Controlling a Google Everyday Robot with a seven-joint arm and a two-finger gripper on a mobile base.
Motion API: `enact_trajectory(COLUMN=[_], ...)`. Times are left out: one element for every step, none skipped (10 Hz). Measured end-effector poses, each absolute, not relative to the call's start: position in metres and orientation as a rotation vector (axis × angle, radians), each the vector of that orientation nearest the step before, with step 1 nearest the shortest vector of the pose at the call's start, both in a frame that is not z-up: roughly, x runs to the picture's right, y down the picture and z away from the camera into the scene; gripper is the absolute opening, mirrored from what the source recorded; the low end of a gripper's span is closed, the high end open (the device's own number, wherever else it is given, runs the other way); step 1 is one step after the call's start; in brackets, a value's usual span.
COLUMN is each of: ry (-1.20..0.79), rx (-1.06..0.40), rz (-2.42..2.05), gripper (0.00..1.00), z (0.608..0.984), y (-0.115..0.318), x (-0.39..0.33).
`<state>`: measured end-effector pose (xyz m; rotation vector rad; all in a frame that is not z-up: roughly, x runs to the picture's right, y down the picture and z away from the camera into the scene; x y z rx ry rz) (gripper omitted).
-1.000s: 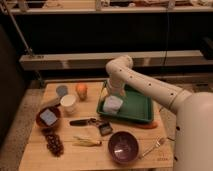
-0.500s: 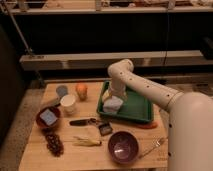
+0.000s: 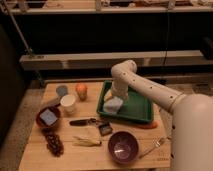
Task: Place towel in table surface
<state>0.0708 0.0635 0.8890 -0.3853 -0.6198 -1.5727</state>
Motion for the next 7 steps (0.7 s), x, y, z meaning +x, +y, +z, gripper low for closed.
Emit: enact_trajectory(ry=[-0.629, -0.639, -0.648, -0.652, -0.661, -0.666, -0.672], rx=[-0.383, -0.383, -0.386, -0.388, -0.394, -0.401, -0.406], rz=[-1.569, -1.565, -1.564, -1.565, -1.563, -1.559, -1.559], gripper=[0.72, 0.61, 0.56, 0.56, 0.56, 0.56, 0.56], z=[0.891, 0.894, 0.897, 0.899, 0.902, 0.904, 0.906], y=[0.065, 0.068, 0.07, 0.071, 0.075, 0.078, 0.079], x=[0.071, 0.07, 0.068, 0.067, 0.066, 0.069, 0.07])
